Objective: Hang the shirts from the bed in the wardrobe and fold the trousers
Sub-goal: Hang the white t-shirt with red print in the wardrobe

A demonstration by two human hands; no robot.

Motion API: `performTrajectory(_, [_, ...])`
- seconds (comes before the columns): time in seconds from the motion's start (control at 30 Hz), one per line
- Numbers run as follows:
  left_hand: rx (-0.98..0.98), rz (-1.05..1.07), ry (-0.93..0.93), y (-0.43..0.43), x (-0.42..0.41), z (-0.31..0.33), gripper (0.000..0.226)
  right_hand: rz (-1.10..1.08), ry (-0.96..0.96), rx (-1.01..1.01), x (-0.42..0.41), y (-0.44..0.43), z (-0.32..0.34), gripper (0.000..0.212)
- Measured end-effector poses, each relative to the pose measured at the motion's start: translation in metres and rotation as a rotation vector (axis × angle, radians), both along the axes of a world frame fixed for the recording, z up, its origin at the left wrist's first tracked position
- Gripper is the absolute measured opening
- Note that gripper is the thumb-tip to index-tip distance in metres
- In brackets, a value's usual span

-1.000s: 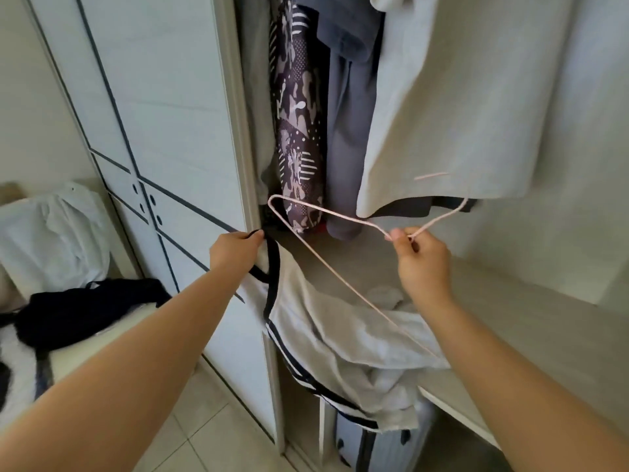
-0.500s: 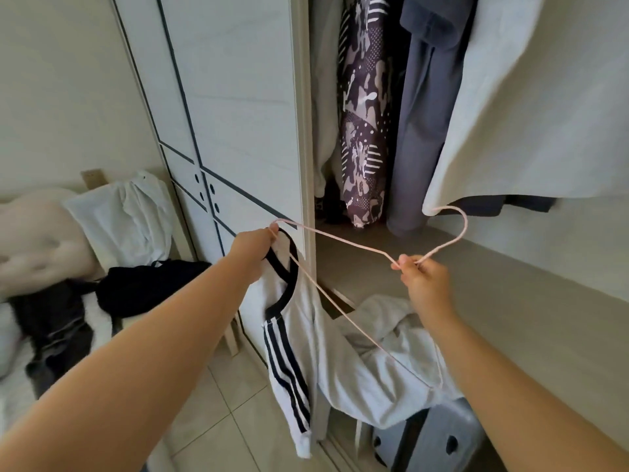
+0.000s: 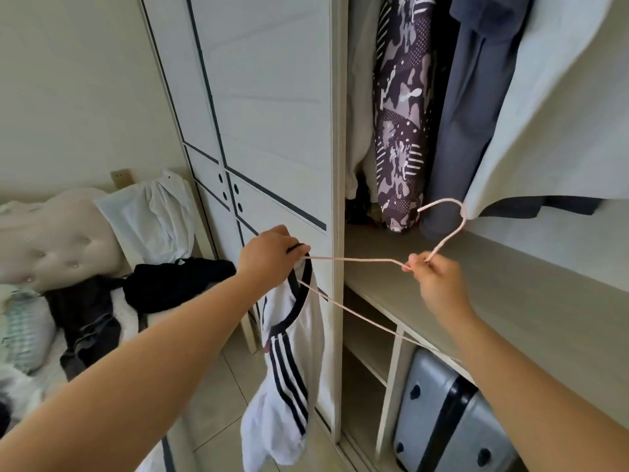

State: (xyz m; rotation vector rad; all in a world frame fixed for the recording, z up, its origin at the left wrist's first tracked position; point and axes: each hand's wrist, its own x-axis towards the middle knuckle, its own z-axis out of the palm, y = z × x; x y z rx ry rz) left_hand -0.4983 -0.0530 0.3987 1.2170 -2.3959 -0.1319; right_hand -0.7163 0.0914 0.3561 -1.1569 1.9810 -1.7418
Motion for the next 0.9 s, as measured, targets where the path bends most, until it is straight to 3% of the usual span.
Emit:
performTrajectory(0.27, [-0.329,-0.208,-0.007,0.016,-0.009,0.012,0.036,0.157,0.174,-0.045,0.039,-0.02,0.014,0.02])
performTrajectory(0.37, [-0.418,-0.241,0.01,0.027,-0.017,0.015,0.036,0.192,0.142,-0.042,0.062,-0.034,0.012,0.02])
performTrajectory(0.43, [-0.376,-0.218,-0.046,0.027,-0.018,0.017,0.039,0.169,0.017,-0.029,0.069,-0.04,0.009,0.024])
performTrajectory(0.5, [-0.307,-0.206,-0.214,0.024,-0.017,0.017,0.045,0.149,-0.099,-0.004,0.072,-0.043,0.005,0.028])
performTrajectory(0.6, [-0.171,-0.276,-0.429,0.026,-0.015,0.014,0.047,0.139,-0.135,0.039,0.075,-0.046,0.0,0.029])
performTrajectory(0.7, [0.107,-0.319,-0.37,0.022,-0.004,0.012,0.042,0.121,-0.156,0.048,0.067,-0.044,-0.003,0.029])
performTrajectory(0.9, [0.043,-0.288,-0.292,0.018,0.001,0.008,0.036,0.158,-0.162,0.098,0.05,-0.04,-0.001,0.028])
